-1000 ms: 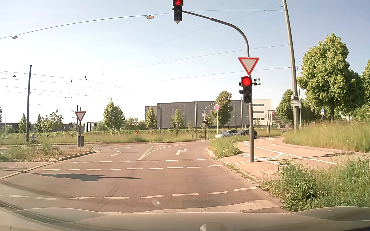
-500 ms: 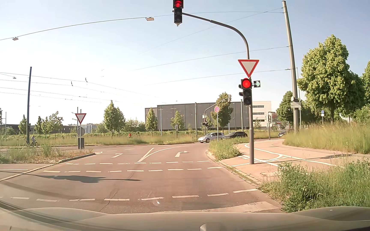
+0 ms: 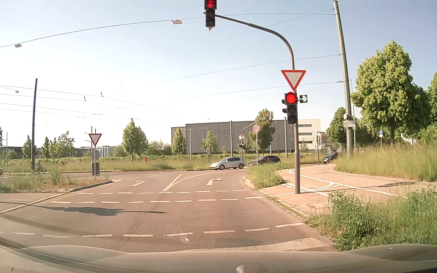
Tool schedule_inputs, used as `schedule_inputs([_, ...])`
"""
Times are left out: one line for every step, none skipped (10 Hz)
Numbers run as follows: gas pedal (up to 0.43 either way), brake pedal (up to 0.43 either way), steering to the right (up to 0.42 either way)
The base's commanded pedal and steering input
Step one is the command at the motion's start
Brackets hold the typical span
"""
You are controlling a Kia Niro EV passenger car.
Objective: Follow the waypoints while adhering to traffic rules and regulations
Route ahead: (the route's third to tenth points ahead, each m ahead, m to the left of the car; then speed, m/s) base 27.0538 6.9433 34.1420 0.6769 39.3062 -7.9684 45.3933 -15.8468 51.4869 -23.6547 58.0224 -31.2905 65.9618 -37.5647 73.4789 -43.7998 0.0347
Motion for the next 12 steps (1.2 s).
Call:
schedule_inputs([0.0,0.329,-0.043])
schedule_inputs([0.0,0.329,-0.043])
schedule_inputs([0.0,0.329,-0.043])
schedule_inputs([0.0,0.335,-0.043])
schedule_inputs([0.0,0.335,-0.043])
schedule_inputs([0.0,0.329,-0.043])
schedule_inputs([0.0,0.329,-0.043])
schedule_inputs([0.0,0.335,-0.042])
schedule_inputs([0.0,0.335,-0.043])
schedule_inputs([0.0,0.329,-0.042])
schedule_inputs([0.0,0.329,-0.042])
schedule_inputs([0.0,0.329,-0.042])
